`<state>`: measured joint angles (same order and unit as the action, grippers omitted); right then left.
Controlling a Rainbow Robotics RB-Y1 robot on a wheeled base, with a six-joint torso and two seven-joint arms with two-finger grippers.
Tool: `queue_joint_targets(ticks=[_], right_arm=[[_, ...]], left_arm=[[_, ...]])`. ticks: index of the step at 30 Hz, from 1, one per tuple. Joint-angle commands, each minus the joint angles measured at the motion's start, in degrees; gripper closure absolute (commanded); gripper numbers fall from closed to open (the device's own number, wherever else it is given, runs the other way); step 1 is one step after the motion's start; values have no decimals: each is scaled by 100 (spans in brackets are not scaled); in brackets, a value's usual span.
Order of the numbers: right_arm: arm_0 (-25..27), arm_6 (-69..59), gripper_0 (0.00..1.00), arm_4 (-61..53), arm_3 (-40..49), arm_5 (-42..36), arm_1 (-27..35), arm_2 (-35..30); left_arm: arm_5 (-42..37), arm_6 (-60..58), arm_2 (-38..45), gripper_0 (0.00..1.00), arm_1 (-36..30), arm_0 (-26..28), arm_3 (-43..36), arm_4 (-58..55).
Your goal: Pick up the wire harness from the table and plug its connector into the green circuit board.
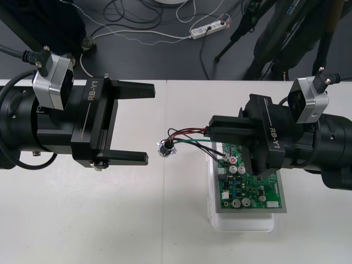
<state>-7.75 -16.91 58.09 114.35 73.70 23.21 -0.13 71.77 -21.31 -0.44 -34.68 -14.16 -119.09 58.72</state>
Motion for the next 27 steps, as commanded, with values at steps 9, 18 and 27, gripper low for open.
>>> queue_joint_targets(ticks=[9, 18, 27], right_arm=[[423, 100, 97, 660, 1054, -505, -79, -136], [485, -128, 97, 888, 1476, -672, -88, -101], [485, -524, 97, 1143, 1739, -725, -18, -92]], left_arm=[[320, 347, 158, 0, 128, 9, -35, -124], [303, 338, 18, 0, 172, 18, 61, -80], [294, 391, -158, 0, 190, 0, 220, -124]])
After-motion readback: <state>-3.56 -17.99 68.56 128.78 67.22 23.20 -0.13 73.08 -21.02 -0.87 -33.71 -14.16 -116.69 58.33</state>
